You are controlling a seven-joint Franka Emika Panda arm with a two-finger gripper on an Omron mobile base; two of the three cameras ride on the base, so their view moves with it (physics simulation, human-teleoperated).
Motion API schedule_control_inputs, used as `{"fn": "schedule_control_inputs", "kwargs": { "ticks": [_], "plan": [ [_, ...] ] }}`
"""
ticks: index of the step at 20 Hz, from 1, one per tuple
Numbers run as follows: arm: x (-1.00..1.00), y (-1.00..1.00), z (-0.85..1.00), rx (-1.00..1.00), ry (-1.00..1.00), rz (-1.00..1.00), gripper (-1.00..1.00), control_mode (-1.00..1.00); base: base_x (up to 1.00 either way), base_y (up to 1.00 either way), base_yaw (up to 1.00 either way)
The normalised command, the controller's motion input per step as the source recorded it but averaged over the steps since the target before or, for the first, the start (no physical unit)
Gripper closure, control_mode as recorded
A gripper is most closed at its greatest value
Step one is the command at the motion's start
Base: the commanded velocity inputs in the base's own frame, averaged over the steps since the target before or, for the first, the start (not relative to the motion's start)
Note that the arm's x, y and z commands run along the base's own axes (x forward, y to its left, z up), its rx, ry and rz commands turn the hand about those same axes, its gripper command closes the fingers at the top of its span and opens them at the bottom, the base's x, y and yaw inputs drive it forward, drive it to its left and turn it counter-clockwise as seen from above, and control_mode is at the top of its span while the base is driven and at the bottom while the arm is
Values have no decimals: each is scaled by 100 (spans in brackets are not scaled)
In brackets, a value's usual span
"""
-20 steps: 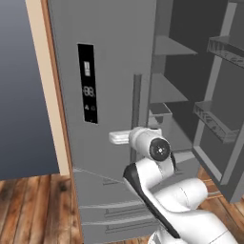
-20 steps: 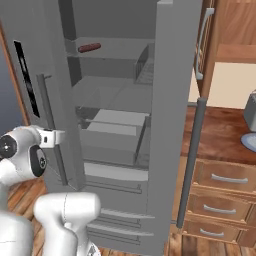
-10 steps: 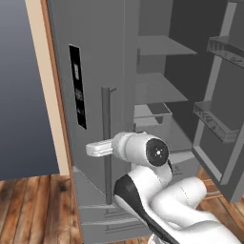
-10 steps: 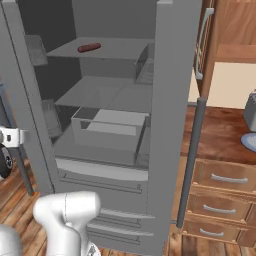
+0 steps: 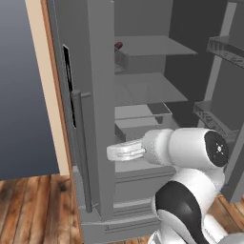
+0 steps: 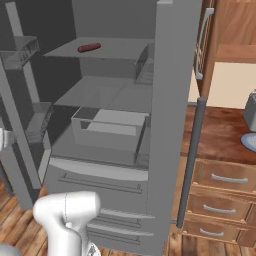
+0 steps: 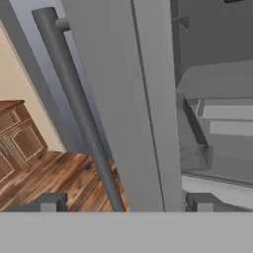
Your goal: Move the hot dog bun to the plate on the dining table and place the condiment next to that plate. Then navigate to the fridge and take the sausage and place it on the plate as well.
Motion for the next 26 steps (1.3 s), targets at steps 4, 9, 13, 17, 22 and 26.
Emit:
{"fn": "schedule_control_inputs", "kwargs": {
  "ticks": [4,9,13,17,22,26],
  "plan": [
    [-21,-100,31,2,0,-4,-100,-100,0,0,0],
    [81,-85,7,0,5,-6,-100,-100,0,0,0],
    [100,-29,-9,1,1,-1,-100,-100,0,0,0],
    [100,11,-35,11,0,0,-100,-100,0,0,0],
    [100,58,-38,18,1,0,-100,-100,0,0,0],
    [100,88,-18,17,5,0,-100,-100,0,0,0]
  ]
}}
